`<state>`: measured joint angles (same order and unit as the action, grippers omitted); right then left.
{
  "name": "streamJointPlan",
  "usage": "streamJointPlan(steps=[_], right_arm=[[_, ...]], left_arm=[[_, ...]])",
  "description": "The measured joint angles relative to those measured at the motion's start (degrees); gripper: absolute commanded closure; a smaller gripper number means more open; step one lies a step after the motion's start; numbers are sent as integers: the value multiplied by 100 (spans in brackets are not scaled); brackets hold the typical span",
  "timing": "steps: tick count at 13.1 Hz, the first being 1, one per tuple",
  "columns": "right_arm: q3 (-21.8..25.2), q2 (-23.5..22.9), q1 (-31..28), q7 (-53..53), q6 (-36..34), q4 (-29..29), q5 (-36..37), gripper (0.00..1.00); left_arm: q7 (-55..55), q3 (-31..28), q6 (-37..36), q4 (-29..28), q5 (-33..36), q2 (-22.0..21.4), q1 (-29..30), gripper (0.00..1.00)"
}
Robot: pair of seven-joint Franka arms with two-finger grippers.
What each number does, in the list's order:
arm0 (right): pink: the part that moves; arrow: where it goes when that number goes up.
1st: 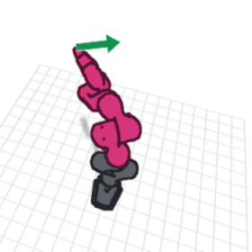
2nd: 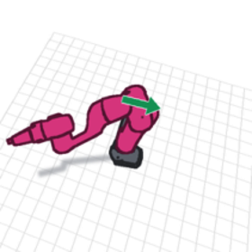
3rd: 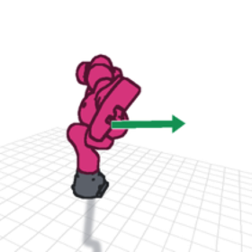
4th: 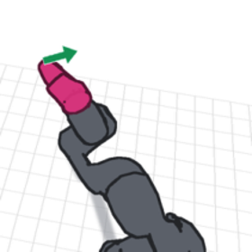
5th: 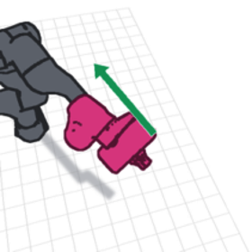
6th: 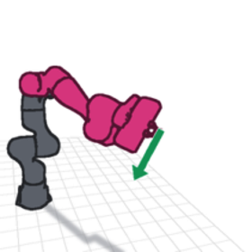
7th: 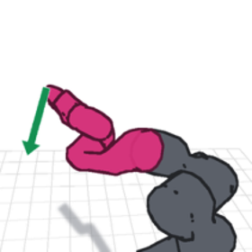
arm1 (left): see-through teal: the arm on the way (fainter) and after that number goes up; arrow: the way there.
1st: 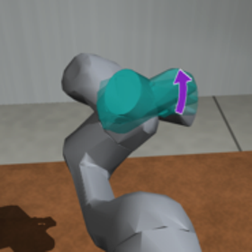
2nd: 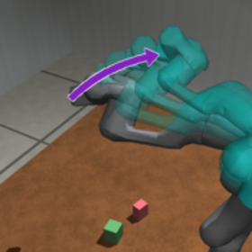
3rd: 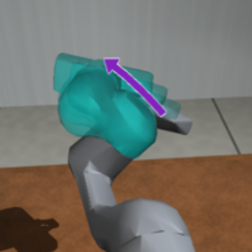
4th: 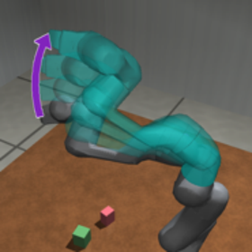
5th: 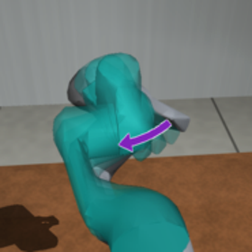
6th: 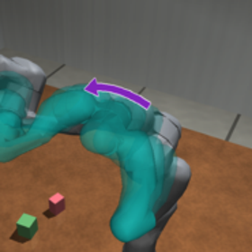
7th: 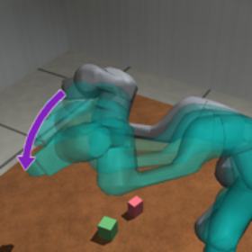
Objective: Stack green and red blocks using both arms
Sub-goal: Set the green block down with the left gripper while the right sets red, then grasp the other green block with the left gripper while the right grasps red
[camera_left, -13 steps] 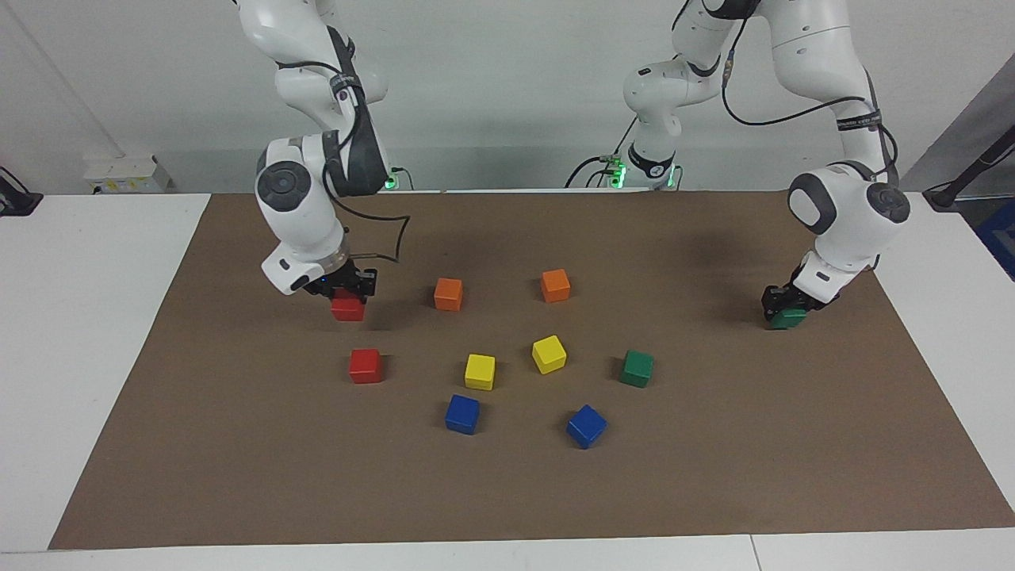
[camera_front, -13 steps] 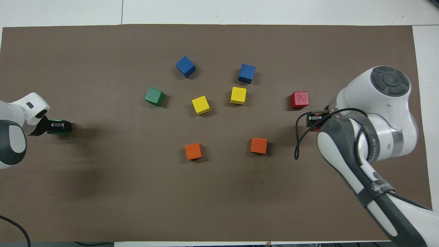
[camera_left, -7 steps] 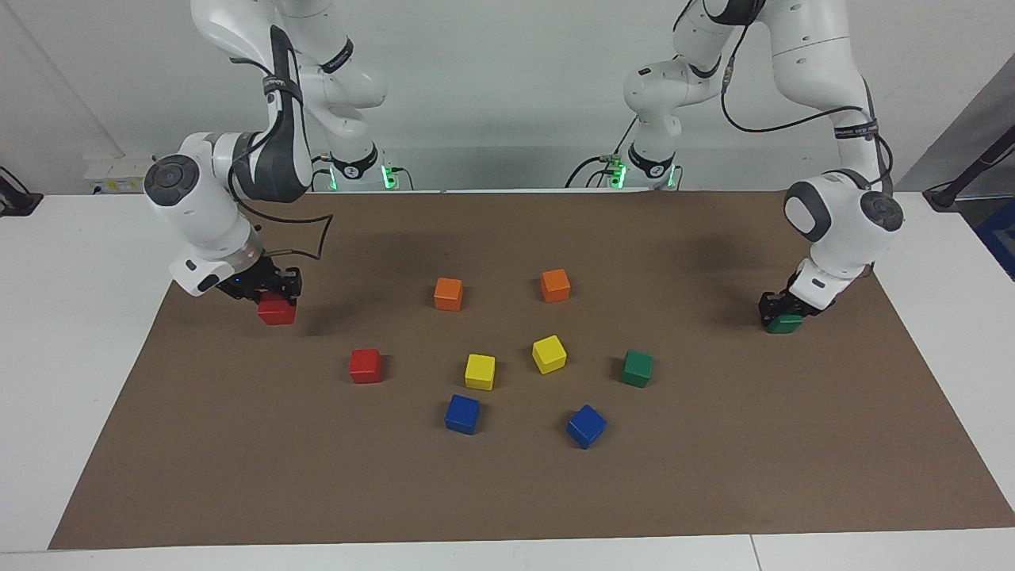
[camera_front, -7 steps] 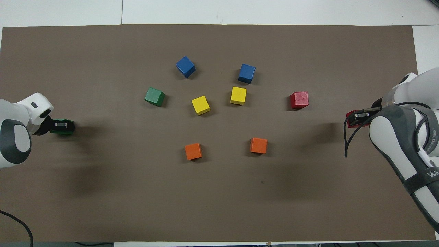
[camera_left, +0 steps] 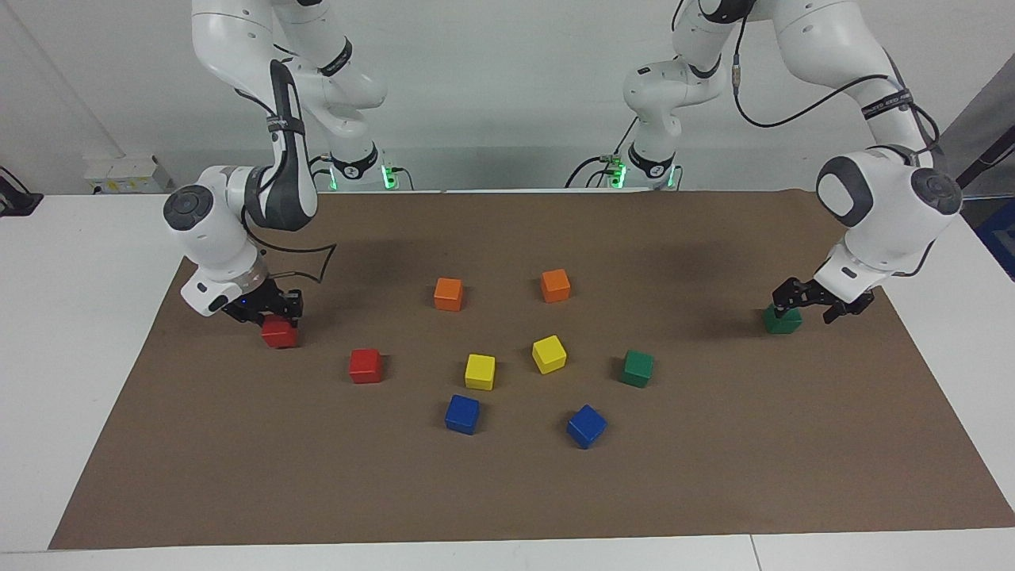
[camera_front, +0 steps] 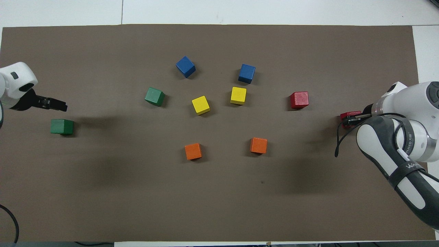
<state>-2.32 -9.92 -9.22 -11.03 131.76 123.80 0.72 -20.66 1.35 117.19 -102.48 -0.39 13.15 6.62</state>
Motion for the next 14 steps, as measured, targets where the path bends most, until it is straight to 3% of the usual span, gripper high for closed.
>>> streamJointPlan(steps=[4,5,6,7,14], right_arm=[[0,-49,-59,-59,128,24,0,100],[0,-49,-69,-59,173,52,0,58],[0,-49,-73,-59,201,76,0,4],[0,-47,-74,-59,209,81,0,0],[-61,47,-56,-45,-166,17,0,0]], left_arm=[[824,37,373,134,0,229,-1197,0],[931,44,479,91,-24,333,-1414,0],[976,48,538,75,-129,447,-1575,0],[979,46,616,74,-291,554,-1697,0],[1236,40,1185,93,-600,880,-2139,0]])
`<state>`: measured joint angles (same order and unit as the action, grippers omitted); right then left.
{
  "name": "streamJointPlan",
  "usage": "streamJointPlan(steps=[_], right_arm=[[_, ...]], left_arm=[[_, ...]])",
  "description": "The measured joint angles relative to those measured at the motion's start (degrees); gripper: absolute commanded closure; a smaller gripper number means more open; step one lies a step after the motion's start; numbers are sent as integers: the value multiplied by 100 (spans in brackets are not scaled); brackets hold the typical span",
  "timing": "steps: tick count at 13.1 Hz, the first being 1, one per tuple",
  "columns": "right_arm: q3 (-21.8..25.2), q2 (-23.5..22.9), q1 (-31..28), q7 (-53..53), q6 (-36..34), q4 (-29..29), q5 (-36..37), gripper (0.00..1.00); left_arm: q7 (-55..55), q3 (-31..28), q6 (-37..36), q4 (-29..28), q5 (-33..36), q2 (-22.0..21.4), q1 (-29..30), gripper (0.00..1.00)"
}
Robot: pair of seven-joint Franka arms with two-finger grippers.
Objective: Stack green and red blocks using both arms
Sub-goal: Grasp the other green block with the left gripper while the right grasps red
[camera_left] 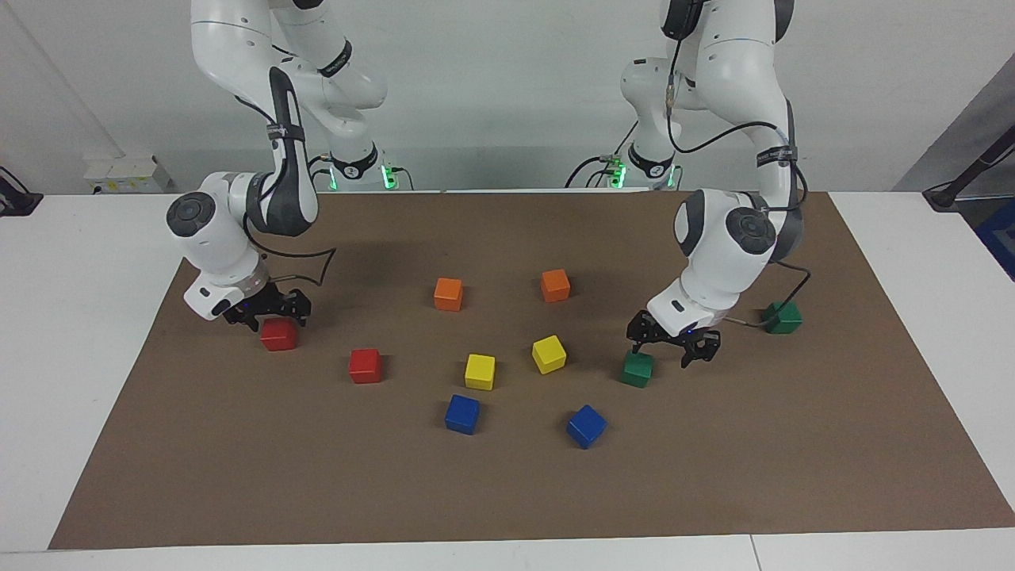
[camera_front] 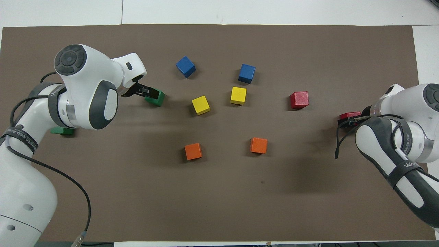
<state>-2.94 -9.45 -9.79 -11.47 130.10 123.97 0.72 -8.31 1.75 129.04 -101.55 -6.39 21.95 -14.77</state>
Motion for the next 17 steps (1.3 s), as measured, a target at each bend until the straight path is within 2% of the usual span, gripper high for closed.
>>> streamJointPlan(steps=[2,5,6,8,12,15,17], right_arm=[[-29,207,140,291,-669,-252,-2,0],[-49,418,711,1158,-1838,-1038,-3,0],[-55,421,881,1378,-1957,-1238,-3,0],[-63,338,1135,1652,-1774,-1346,-3,0],[-67,-260,1403,1773,-991,-1395,-2,0],[-65,-537,1416,1854,-889,-1671,-5,0],[-68,-629,1460,2023,-802,-1818,-12,0]], left_arm=[[186,-2,159,0,0,128,-212,0],[218,-17,224,19,211,233,-315,0],[218,-35,224,39,318,256,-314,0],[218,-60,219,63,421,282,-312,0],[218,-50,308,-94,450,327,-315,0],[230,-46,522,-318,451,345,-315,3],[239,-46,637,-330,452,345,-315,1]])
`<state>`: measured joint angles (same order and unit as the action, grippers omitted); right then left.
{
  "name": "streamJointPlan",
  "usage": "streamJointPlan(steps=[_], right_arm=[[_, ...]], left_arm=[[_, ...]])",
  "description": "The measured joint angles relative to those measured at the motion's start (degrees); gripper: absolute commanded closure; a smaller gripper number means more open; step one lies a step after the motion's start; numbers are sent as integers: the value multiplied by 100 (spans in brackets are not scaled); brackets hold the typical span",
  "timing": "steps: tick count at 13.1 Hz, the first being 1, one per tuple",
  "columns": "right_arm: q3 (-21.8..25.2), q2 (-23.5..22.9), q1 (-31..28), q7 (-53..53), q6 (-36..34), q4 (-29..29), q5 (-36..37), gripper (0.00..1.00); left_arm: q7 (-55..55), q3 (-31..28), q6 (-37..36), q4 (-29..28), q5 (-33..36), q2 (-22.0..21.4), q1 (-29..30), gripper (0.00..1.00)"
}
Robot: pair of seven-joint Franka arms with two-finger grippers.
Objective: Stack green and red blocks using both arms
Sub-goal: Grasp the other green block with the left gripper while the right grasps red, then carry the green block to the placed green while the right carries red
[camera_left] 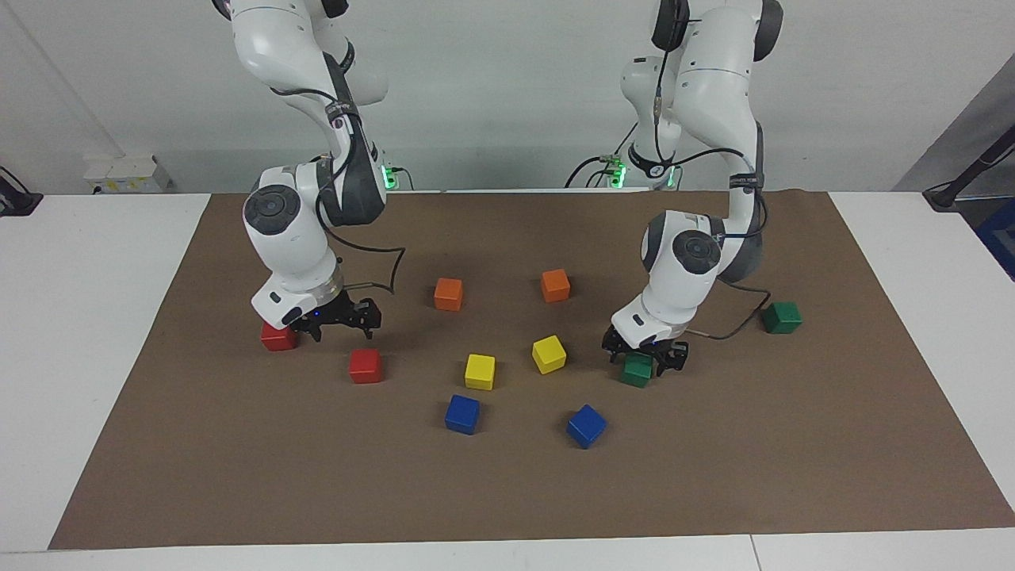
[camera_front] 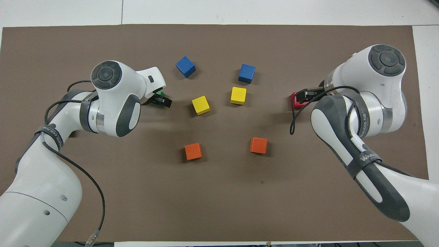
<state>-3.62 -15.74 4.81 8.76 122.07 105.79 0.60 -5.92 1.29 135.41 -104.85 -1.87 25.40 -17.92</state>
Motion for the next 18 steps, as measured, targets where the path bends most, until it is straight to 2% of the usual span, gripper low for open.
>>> streamJointPlan(steps=[3,4,6,7,11,12,13,14,15,16,18], right_arm=[[-3,-195,114,159,259,-87,0,0],[-3,-274,121,179,327,-98,0,0],[-2,-428,122,182,520,-105,0,0],[-2,-496,122,183,566,-107,-1,0],[-3,-739,147,319,750,-102,-1,0],[-4,-770,175,361,779,-89,-1,3],[-4,-794,201,420,890,-41,-1,30],[-4,-810,218,446,976,19,-1,83],[-4,-812,223,454,983,60,-1,100],[0,-811,223,456,965,73,-1,100],[21,-759,218,458,749,62,-2,100]], left_arm=[[10,0,125,0,0,4,0,0],[14,0,184,-1,0,13,0,7],[18,3,245,-2,0,33,-3,65],[24,3,259,-2,0,38,-8,100],[53,5,304,-9,231,38,-25,100],[63,2,290,-4,245,38,-27,100],[86,-22,194,33,247,38,-25,100],[129,-68,-33,151,240,24,5,100],[152,-98,-366,308,237,-42,138,100],[103,-105,-783,425,237,-214,381,100],[-398,-129,-1732,433,236,-826,984,100]])
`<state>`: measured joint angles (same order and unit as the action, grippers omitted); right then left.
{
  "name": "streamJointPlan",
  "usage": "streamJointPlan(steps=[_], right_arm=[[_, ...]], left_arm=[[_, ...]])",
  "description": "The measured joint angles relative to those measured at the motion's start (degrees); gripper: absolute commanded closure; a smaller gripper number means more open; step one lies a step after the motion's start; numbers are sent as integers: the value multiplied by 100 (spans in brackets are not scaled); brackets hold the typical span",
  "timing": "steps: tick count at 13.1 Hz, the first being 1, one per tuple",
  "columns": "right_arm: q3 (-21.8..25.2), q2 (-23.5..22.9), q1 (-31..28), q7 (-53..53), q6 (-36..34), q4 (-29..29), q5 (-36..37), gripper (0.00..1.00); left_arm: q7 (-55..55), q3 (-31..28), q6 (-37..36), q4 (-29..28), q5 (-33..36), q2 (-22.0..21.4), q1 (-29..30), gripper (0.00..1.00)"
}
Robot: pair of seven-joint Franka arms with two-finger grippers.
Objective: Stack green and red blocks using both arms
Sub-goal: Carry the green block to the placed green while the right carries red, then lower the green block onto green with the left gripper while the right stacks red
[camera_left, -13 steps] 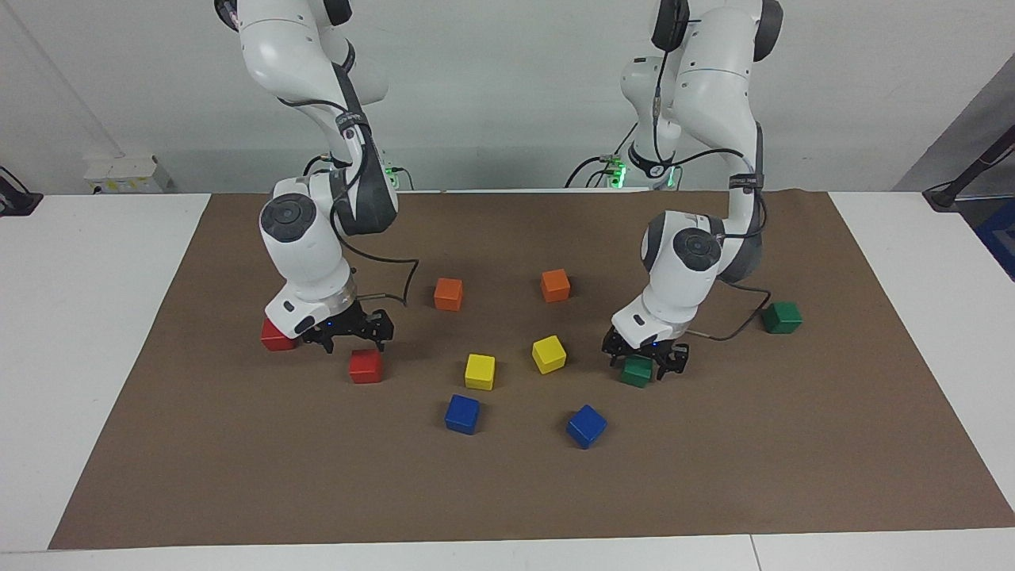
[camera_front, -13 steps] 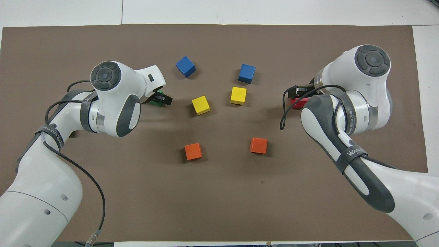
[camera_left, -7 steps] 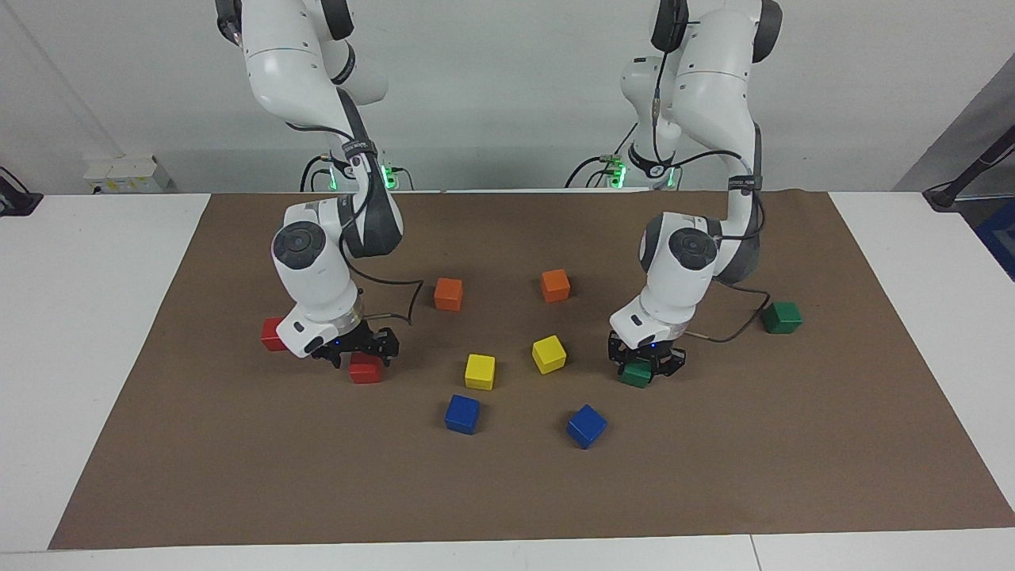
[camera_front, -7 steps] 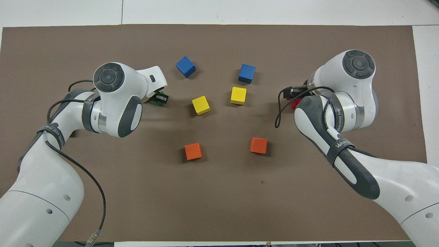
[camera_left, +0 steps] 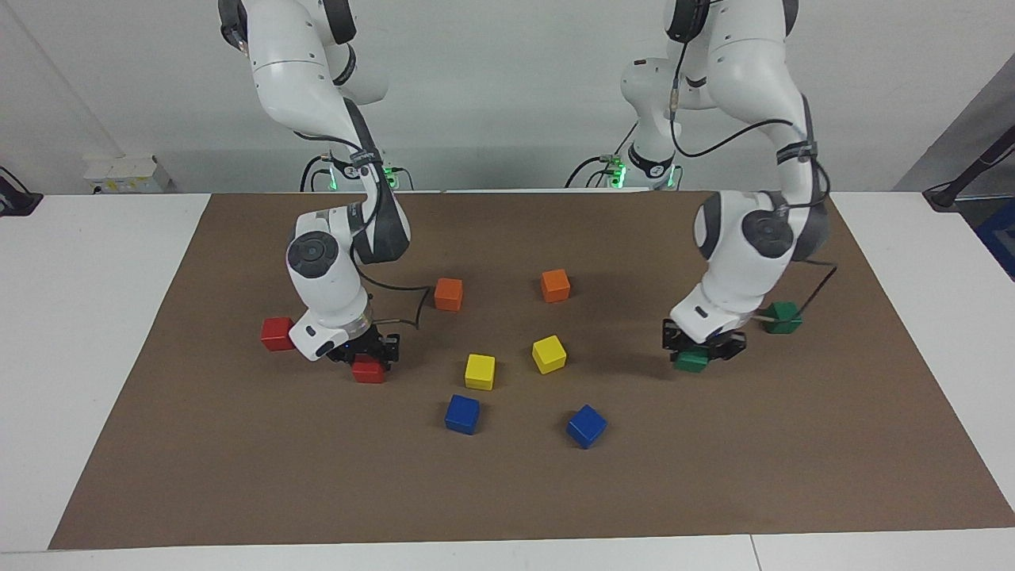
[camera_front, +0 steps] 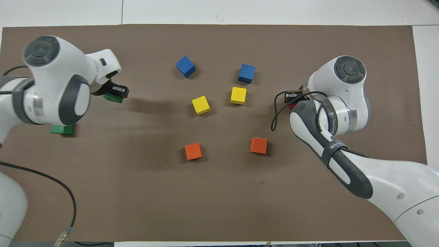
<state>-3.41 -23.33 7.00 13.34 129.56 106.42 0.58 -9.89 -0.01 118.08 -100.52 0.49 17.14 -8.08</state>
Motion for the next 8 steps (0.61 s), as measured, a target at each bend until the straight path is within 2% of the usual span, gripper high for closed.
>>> streamJointPlan(steps=[1,3,6,8], right_arm=[[7,88,0,0,-269,-27,0,100],[17,448,-11,14,-950,-154,0,100],[46,1272,-281,-327,-1869,-215,15,100],[58,1740,-707,-908,-2481,-170,17,100]], left_arm=[[-228,-11,-338,-69,0,-281,315,100],[-856,-28,-523,-396,0,-681,996,100],[-1560,-32,-340,-774,-3,-783,1746,100],[-1600,-25,-118,-994,-5,-782,1863,100]])
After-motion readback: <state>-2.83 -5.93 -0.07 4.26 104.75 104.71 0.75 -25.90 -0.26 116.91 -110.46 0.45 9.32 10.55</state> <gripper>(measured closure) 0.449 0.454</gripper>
